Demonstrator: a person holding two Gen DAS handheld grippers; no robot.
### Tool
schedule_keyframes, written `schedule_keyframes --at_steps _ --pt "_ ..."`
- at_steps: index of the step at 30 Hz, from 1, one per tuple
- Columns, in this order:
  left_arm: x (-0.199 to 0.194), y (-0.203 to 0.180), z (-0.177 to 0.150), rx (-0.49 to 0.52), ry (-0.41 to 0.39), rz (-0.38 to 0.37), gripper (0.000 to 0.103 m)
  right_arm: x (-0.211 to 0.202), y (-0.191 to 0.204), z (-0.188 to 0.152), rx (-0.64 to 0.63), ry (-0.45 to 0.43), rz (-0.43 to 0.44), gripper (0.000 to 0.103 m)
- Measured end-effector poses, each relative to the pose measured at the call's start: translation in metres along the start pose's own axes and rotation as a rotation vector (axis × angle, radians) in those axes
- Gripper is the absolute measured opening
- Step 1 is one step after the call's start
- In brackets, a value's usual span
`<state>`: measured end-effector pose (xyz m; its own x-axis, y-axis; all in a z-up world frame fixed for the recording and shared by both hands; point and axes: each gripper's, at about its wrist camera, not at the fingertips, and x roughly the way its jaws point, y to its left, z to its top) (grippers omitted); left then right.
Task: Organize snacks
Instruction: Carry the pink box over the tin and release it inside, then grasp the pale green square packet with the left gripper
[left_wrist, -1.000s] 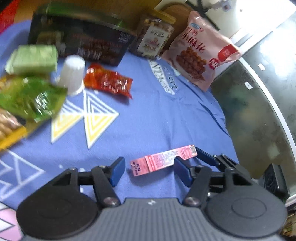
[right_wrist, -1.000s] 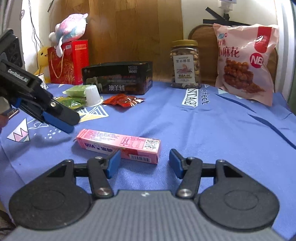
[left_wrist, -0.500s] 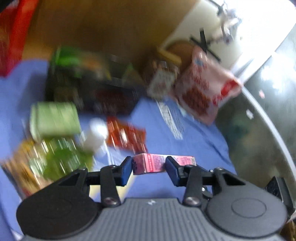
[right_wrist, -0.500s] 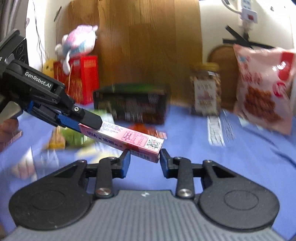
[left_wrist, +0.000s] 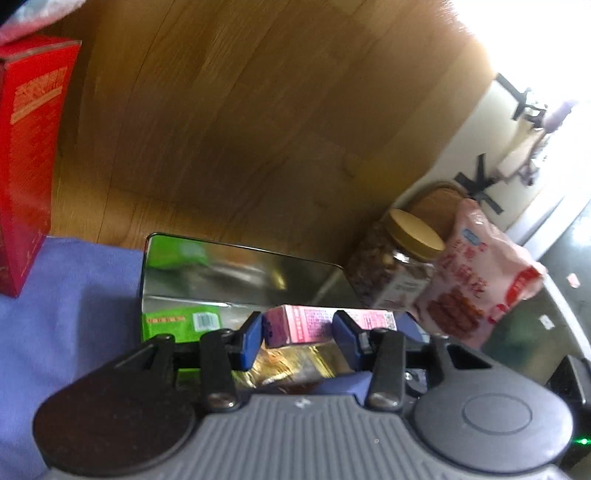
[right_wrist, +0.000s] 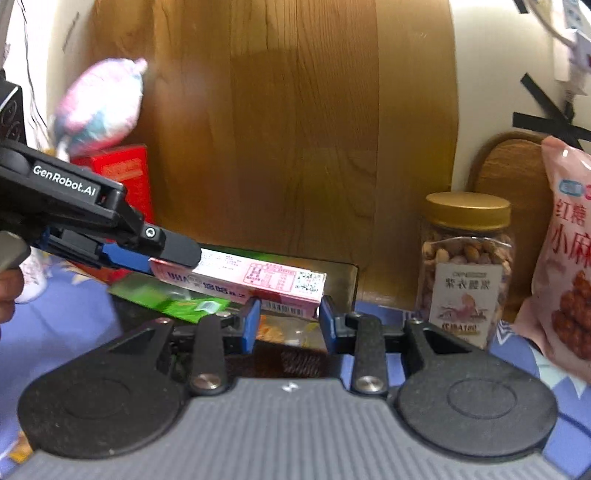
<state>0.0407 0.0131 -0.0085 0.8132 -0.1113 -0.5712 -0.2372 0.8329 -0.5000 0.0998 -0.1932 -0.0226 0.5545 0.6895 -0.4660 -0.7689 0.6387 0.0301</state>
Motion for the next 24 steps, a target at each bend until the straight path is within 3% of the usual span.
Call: schedule_keyframes --at_steps 4,8,13,17,22,24 --pt "0.011 0.003 -0.001 0.027 -0.003 0.046 0.043 0.012 -0.004 -0.005 0.017 -0.019 -0.038 0.039" --pt "-0.024 0.021 -0.011 -0.003 -0.055 -0.008 0.045 -0.012 -0.013 -0.012 0.124 -0.072 -0.01 0.039" --pt "-0.064 0.038 -0.046 -0.019 -0.078 -0.008 0.045 -0.047 -0.007 -0.041 0.248 -0.056 0.147 0.039" --pt "-0.077 0.061 -0.072 -0.109 -0.063 0.036 0.045 -0.059 0.03 -0.053 0.221 -0.03 0.269 0.039" --pt "-0.08 0.088 -0.081 -0.211 -0.045 0.026 0.045 -0.056 0.071 -0.054 0.101 0.047 0.393 0.038" --pt "-0.076 0.088 -0.08 -0.213 -0.039 0.024 0.045 -0.05 0.081 -0.057 0.084 0.09 0.393 0.038"
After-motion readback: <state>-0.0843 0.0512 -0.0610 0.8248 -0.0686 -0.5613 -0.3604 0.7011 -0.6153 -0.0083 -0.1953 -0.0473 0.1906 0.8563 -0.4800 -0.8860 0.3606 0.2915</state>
